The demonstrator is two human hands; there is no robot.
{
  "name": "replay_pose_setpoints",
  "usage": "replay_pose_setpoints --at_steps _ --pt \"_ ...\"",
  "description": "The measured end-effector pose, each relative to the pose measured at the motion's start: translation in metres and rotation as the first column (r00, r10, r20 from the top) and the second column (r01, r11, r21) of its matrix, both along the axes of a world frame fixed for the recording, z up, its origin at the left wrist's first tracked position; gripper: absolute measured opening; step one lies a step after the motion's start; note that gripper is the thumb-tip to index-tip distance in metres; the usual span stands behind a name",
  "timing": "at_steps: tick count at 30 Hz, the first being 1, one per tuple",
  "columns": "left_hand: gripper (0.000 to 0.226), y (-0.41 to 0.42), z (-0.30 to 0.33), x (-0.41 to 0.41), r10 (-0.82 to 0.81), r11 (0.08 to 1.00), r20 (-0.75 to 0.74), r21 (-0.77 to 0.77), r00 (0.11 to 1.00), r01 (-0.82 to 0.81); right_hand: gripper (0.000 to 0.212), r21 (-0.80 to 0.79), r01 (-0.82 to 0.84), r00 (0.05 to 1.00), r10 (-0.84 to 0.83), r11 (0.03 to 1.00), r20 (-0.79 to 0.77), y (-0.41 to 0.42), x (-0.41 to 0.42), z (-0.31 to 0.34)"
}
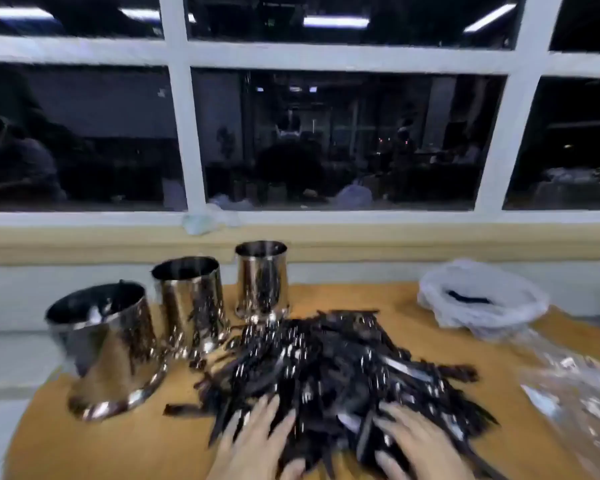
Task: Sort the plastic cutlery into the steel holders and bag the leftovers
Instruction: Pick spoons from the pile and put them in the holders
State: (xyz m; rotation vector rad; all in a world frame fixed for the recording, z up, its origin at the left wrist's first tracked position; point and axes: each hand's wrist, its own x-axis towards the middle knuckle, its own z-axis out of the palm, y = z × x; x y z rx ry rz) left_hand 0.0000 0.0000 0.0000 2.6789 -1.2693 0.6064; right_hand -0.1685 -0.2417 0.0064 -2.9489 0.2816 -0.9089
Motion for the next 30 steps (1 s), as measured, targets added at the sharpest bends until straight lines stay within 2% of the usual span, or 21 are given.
replay_pose_setpoints --at_steps 1,2,3,5,8,11,22,27,30 --pt "0.073 0.007 0.003 -0.006 -0.025 1.000 -0.126 -0.009 0.992 0.024 0.049 0.052 0.017 0.999 -0.015 0.999 -0.039 0.014 -0.003 0.003" --pt "0.068 0.014 0.010 -0.018 -0.045 0.998 -0.301 0.022 0.952 0.054 0.049 0.113 0.049 0.988 -0.031 0.992 -0.154 0.029 -0.009 0.007" --pt "0.065 0.022 0.012 -0.026 -0.034 0.995 -0.362 0.071 0.932 0.064 0.050 0.135 0.087 0.963 -0.048 0.987 -0.266 0.034 -0.017 0.005" --pt "0.062 0.033 0.013 -0.032 -0.052 0.998 -0.370 0.009 0.927 0.060 0.050 0.205 0.125 0.946 -0.054 0.971 -0.319 0.042 -0.030 0.005" --pt "0.062 0.039 0.006 -0.044 -0.050 0.999 -0.395 -0.022 0.917 0.045 0.050 0.253 0.150 0.950 -0.069 0.956 -0.305 0.049 -0.036 0.004" --pt "0.062 0.039 0.009 -0.045 -0.080 0.996 -0.337 -0.056 0.938 0.065 0.050 0.259 0.169 0.954 -0.092 0.951 -0.285 0.049 -0.037 0.005" --pt "0.055 0.036 0.011 -0.048 -0.192 0.979 -0.322 -0.131 0.927 0.157 0.048 0.278 0.141 0.964 -0.068 0.950 -0.256 0.050 -0.036 0.003" --pt "0.044 -0.006 0.023 -0.064 -0.268 0.950 -0.233 -0.227 0.935 0.216 0.048 0.292 0.115 0.974 -0.051 0.950 -0.220 0.048 -0.035 -0.002" --pt "0.039 -0.039 0.019 -0.068 -0.270 0.954 -0.193 -0.190 0.943 0.234 0.044 0.301 0.087 0.981 -0.029 0.950 -0.193 0.042 -0.033 -0.010"
